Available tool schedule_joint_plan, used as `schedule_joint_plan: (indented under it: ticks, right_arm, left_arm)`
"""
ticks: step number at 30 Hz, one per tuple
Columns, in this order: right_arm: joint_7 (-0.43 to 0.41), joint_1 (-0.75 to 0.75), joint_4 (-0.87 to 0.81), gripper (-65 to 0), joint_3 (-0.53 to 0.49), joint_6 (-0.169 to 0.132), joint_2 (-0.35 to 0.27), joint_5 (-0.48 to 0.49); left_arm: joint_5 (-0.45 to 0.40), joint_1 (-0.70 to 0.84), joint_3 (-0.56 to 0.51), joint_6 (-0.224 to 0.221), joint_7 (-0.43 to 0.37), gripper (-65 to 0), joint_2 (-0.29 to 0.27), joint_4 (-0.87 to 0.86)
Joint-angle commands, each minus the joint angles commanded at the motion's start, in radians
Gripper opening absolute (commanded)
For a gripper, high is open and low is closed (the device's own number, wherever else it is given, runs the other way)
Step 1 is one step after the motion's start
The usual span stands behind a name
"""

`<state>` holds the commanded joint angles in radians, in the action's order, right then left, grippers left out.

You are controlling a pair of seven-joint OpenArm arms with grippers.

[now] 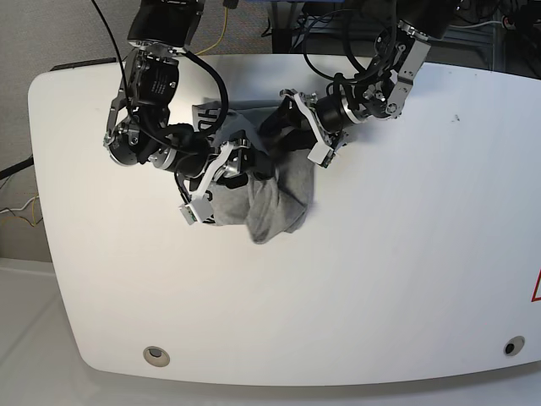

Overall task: Fold the T-shirt properly
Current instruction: 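Fold the held end with the right gripper over the shirt toward the left gripper, then release the folded end with the right gripper and lift the left gripper away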

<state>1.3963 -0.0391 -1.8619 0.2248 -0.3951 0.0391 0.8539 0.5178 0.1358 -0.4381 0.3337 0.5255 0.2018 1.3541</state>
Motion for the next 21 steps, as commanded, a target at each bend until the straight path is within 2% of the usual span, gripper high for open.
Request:
schedule_joint_plan:
  ticks: [5,21]
  right_arm:
    - [0.000,-0.002,-0.002,-30.0,0.000,0.000,-0.003,0.000]
    - [0.000,-0.049,-0.003,-30.1,0.006,0.000,-0.032,-0.002]
  left_arm:
    - [0.000,0.000,0.000,0.000,0.000,-33.7,0.000,0.000]
    - [0.002,0.003,0.005,0.000,0.012,-33.7,0.003,0.008]
